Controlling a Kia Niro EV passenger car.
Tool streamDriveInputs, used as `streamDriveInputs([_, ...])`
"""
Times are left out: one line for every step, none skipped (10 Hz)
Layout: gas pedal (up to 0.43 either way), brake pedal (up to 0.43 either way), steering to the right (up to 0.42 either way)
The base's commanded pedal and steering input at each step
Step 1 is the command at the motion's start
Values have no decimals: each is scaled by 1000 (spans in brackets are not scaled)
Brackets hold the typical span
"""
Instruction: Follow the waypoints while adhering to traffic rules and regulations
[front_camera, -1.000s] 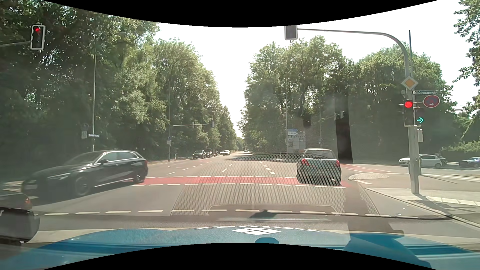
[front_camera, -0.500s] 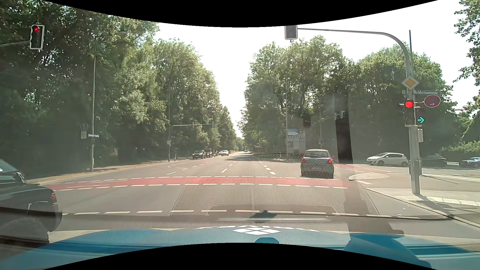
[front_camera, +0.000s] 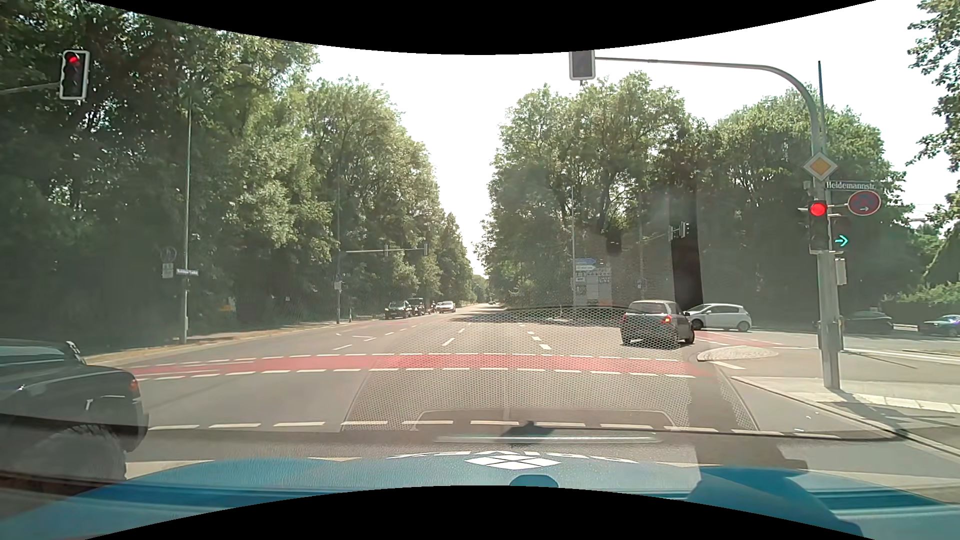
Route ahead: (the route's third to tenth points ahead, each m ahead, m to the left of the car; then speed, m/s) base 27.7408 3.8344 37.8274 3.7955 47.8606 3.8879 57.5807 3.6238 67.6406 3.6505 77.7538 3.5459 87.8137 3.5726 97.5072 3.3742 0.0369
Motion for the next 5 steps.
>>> streamDriveInputs([0, 213, -5])
streamDriveInputs([0, 220, -5])
streamDriveInputs([0, 232, -5])
streamDriveInputs([0, 232, -5])
streamDriveInputs([0, 232, -5])
